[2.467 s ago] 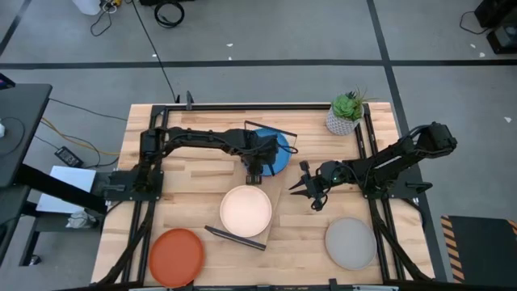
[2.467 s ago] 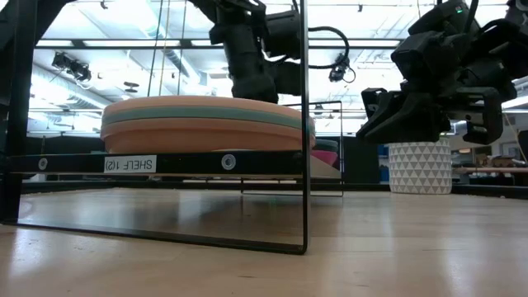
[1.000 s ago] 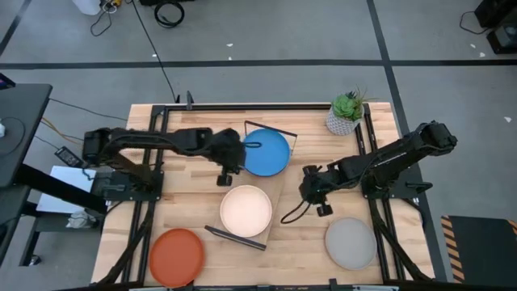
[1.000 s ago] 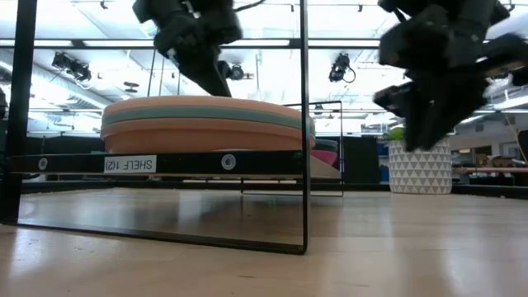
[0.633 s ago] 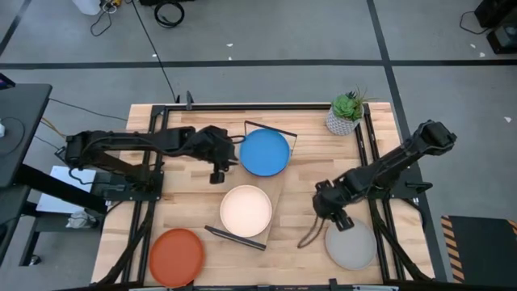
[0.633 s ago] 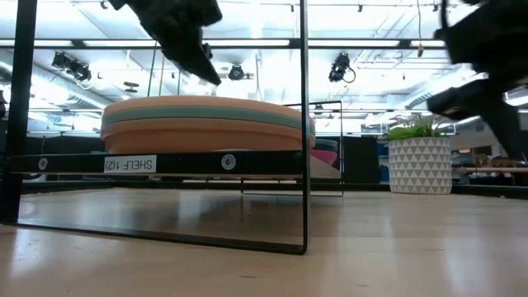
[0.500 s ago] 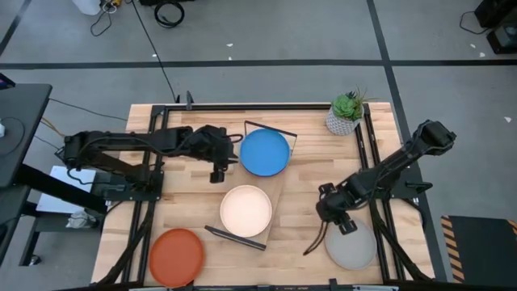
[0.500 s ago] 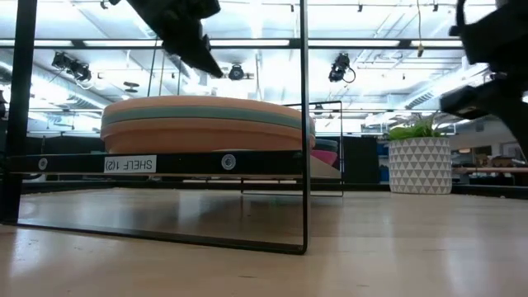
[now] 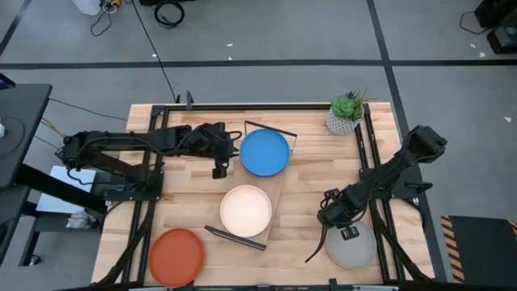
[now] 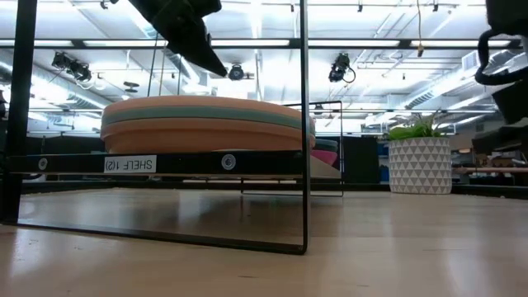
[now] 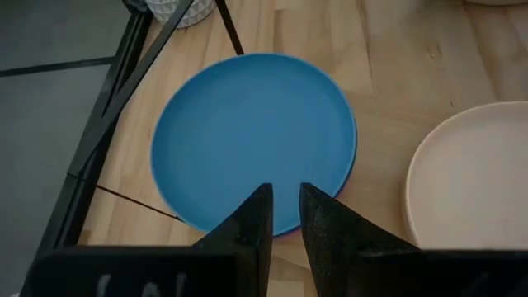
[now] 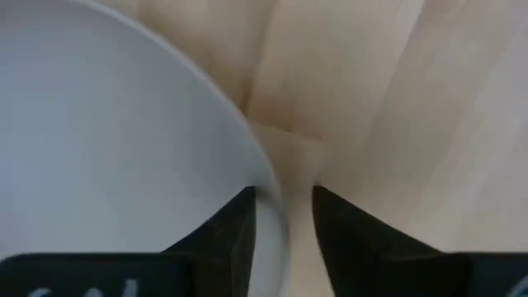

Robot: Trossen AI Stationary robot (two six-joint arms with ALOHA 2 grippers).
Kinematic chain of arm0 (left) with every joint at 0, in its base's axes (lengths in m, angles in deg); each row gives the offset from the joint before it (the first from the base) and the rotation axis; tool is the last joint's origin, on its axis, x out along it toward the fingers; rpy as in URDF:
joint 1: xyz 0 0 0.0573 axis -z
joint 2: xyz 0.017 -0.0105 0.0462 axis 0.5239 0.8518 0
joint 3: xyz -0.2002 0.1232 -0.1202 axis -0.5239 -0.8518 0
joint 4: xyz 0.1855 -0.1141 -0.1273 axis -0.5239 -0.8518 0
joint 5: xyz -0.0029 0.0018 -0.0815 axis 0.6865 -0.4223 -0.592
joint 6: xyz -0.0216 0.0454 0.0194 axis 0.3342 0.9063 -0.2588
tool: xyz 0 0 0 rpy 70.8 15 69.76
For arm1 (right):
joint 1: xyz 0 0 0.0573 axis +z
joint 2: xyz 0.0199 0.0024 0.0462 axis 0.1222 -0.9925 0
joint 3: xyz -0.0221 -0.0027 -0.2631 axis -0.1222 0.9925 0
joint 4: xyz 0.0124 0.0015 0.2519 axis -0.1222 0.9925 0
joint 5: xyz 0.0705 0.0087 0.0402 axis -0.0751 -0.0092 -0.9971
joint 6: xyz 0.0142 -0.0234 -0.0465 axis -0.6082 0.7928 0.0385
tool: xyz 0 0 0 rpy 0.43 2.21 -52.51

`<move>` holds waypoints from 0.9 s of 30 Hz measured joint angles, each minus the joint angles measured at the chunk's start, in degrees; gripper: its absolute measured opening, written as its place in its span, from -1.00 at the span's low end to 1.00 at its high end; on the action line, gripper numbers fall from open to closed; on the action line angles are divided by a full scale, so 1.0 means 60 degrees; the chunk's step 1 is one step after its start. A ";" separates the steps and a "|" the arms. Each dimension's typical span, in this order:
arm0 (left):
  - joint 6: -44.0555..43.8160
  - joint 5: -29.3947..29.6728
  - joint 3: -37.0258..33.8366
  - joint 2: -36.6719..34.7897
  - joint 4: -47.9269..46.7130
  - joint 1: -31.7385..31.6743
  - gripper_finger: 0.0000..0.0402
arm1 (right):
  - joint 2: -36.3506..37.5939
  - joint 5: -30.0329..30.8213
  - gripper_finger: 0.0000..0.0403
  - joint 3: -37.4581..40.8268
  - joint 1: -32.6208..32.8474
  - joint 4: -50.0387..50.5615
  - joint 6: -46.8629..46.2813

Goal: Place and stack plates onto a shelf
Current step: Stack the gray plate on top of the white plate on the shelf

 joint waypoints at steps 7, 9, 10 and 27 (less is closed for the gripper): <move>0.0738 -0.0030 0.0000 0.0015 0.0112 0.0099 -0.66 | -0.0158 -0.0275 -0.92 -0.0246 -0.0456 0.0494 0.0314; 0.0975 -0.0035 0.0000 0.0066 0.0338 0.0135 -0.66 | 0.0099 -0.0219 -0.91 -0.0465 -0.0849 0.0853 0.0334; 0.0997 -0.0044 0.0000 0.0108 0.0414 0.0137 -0.66 | 0.0256 -0.0129 -0.90 -0.0605 -0.1109 0.1021 0.0354; 0.0425 0.2419 0.0766 -0.0286 0.0532 0.1257 -0.51 | -0.0188 0.1543 -0.93 -0.5771 -0.5109 0.3715 0.2311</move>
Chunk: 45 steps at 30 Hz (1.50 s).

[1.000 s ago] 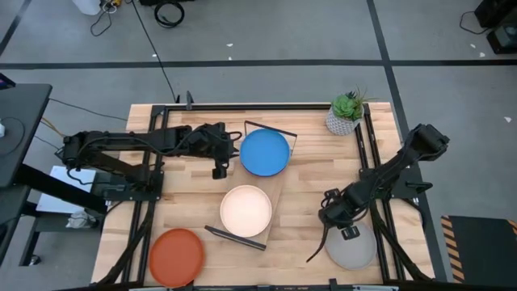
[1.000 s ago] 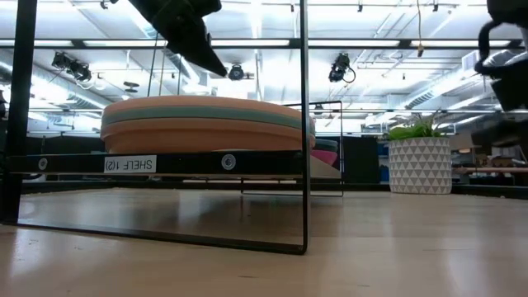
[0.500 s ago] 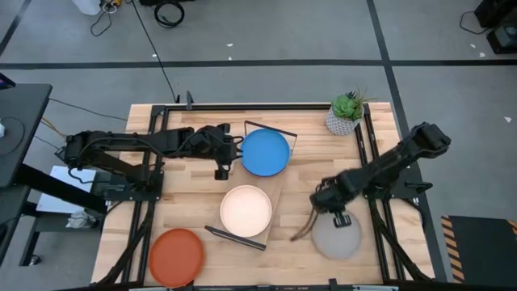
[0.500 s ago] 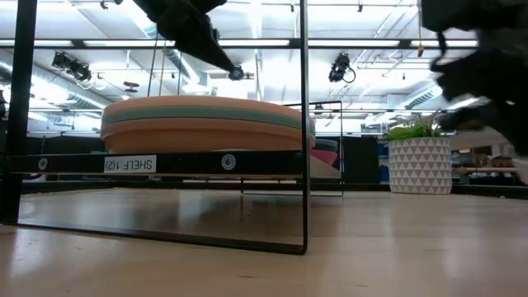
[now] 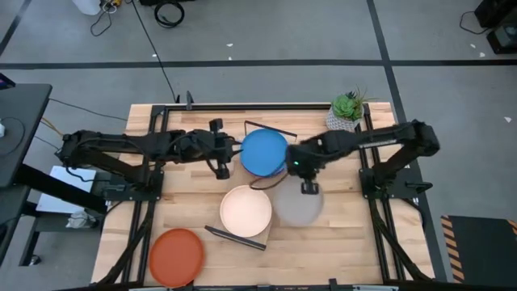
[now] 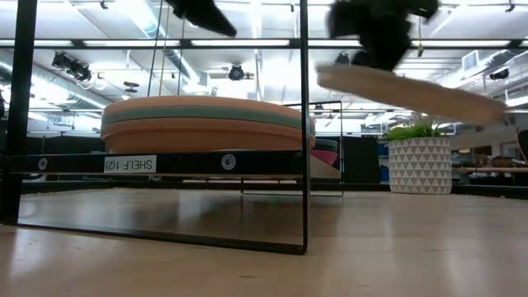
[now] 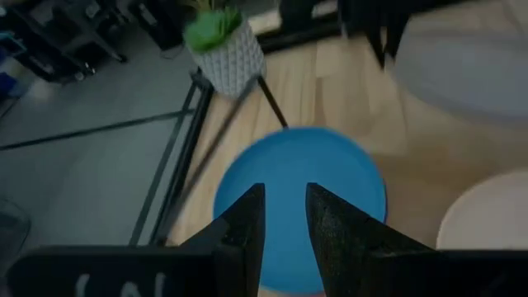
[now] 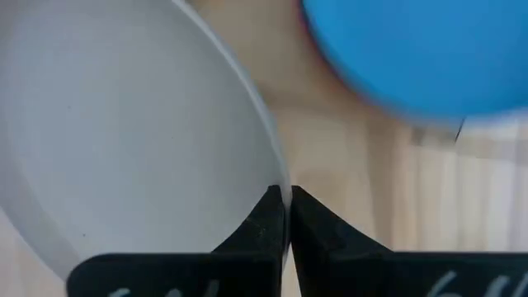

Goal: Place and stack plates onto a shelf
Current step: Stack the gray plate on top of the white plate on the shelf, then stack the orange plate on top of the blue plate on the shelf

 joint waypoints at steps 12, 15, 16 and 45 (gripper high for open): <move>-0.0843 0.0355 0.1605 -0.0578 -0.3346 0.0887 -0.51 | -0.2922 -0.0926 -0.91 -0.4172 -0.0513 0.0106 0.2264; -0.1199 0.0936 0.1769 -0.0788 -0.4079 0.0911 -0.51 | -0.3528 -0.1318 -0.91 -0.4956 -0.0513 -0.0035 0.2663; -0.1285 0.1181 0.1766 -0.0906 -0.4277 0.0911 -0.51 | -0.3727 -0.1369 -0.91 -0.5158 -0.0513 -0.0110 0.2774; -0.3531 0.1214 0.1758 -0.2139 -0.6026 0.0924 -0.51 | -0.4888 -0.3076 -0.43 -0.6239 -0.0684 -0.1386 0.4704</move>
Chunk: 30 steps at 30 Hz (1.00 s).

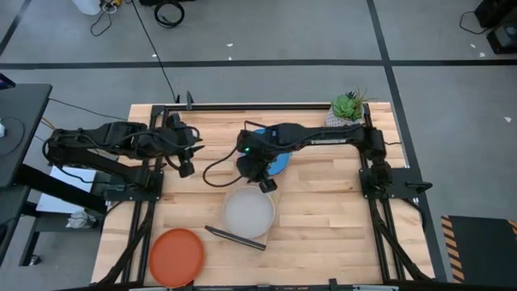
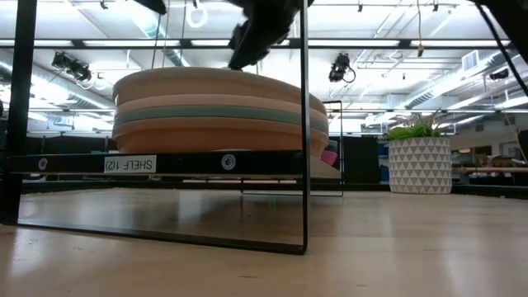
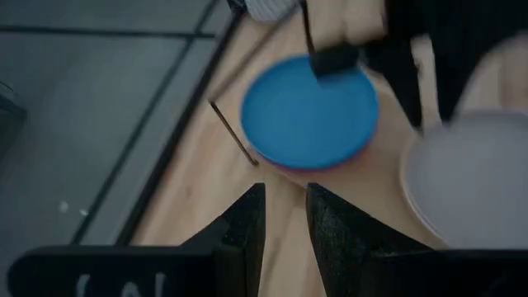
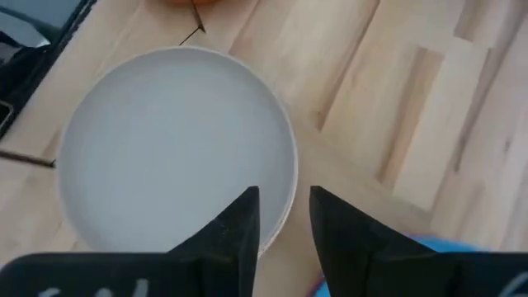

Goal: Place and stack plates onto a shelf
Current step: Stack the orange plate on top of the blue plate on the shelf

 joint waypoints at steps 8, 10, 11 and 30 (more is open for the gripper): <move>-0.1464 -0.1268 -0.1430 0.0002 -0.0437 0.0631 -0.51 | 0.1643 0.0284 -0.51 0.2598 0.0276 -0.1024 -0.0730; -0.2004 -0.1695 -0.2118 0.0003 -0.0442 0.0893 -0.51 | 0.2200 0.0653 -0.53 0.3807 0.0424 -0.1870 -0.0904; -0.2339 -0.1907 -0.2464 0.0009 -0.0459 0.1022 -0.51 | 0.2493 0.0820 -0.54 0.4384 0.0506 -0.2344 -0.0971; -0.8871 -0.4290 -0.6367 0.0053 0.4396 0.4475 -0.51 | 0.5031 0.2611 -0.55 0.8953 0.1980 -0.5667 -0.1009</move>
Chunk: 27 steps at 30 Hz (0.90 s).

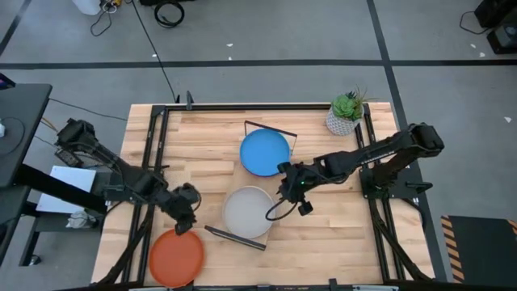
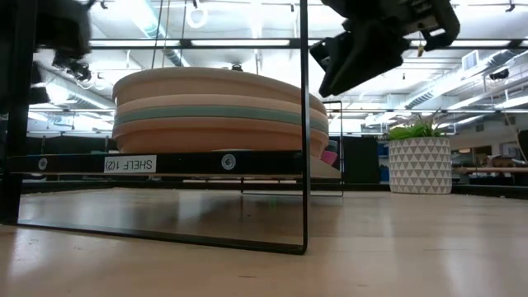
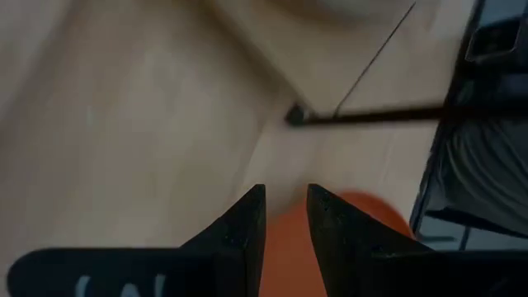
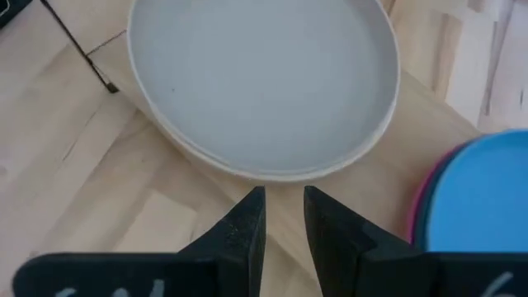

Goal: Place and stack plates onto a shelf
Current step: Stack the orange plate on top of the blue plate on the shelf

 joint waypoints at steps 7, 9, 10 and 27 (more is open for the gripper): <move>-0.1144 -0.0021 -0.0059 0.1132 0.0057 0.1373 -0.51 | 0.0681 0.0183 -0.55 0.0907 -0.0493 -0.0850 0.0004; -0.1142 -0.0010 -0.0059 0.1541 0.0067 0.1493 -0.51 | 0.0863 0.0097 -0.55 0.1158 -0.0603 -0.1255 0.0004; -0.1129 -0.0006 -0.0059 0.1723 0.0068 0.1533 -0.51 | 0.0921 0.0030 -0.55 0.1237 -0.0657 -0.1415 0.0004; 0.0403 -0.1191 -0.0052 0.3370 0.0319 0.2037 -0.67 | 0.1075 -0.0126 -0.55 0.1347 -0.0857 -0.1581 -0.0031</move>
